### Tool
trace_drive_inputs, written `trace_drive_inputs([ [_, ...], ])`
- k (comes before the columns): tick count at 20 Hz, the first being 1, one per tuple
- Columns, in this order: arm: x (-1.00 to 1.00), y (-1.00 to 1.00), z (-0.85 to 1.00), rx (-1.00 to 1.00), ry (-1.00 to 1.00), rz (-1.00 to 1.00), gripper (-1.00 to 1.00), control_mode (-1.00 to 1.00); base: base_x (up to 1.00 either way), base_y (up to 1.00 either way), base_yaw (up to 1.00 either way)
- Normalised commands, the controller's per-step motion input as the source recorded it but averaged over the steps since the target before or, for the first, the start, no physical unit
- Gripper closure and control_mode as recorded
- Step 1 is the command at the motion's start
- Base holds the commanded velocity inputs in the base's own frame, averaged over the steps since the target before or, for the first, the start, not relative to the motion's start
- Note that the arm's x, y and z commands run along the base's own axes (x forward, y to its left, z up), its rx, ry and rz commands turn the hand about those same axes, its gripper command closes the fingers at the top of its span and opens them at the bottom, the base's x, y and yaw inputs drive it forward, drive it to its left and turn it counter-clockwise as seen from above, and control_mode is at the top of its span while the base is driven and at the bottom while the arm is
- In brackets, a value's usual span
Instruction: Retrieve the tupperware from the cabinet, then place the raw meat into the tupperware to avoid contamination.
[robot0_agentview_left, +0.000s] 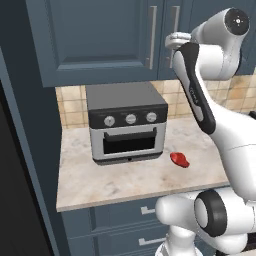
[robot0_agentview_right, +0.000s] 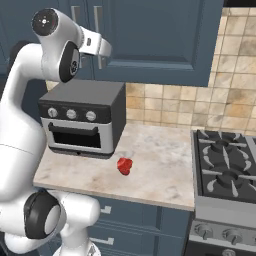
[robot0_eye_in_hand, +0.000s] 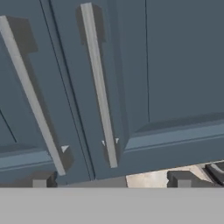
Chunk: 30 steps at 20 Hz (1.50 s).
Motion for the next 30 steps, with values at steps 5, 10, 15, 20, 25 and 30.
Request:
trace_drive_inputs([
  [5, 0.44, -0.02, -0.06, -0.03, 0.0, -0.02, -1.0, -1.0, 0.0, 0.0, 0.0],
  [10, 0.52, 0.03, -0.16, 0.0, -0.01, 0.0, -1.0, -1.0, 0.0, 0.0, 0.0],
  [15, 0.45, 0.0, -0.11, 0.0, -0.01, 0.0, -1.0, -1.0, 0.0, 0.0, 0.0],
  [20, 0.37, 0.0, -0.03, 0.01, 0.0, 0.0, -1.0, -1.0, 0.0, 0.0, 0.0],
  [25, 0.35, 0.0, -0.07, 0.0, 0.0, 0.0, -1.0, -1.0, 0.0, 0.0, 0.0],
  [30, 0.45, 0.01, -0.13, 0.01, 0.0, 0.01, 1.0, -1.0, 0.0, 0.0, 0.0],
])
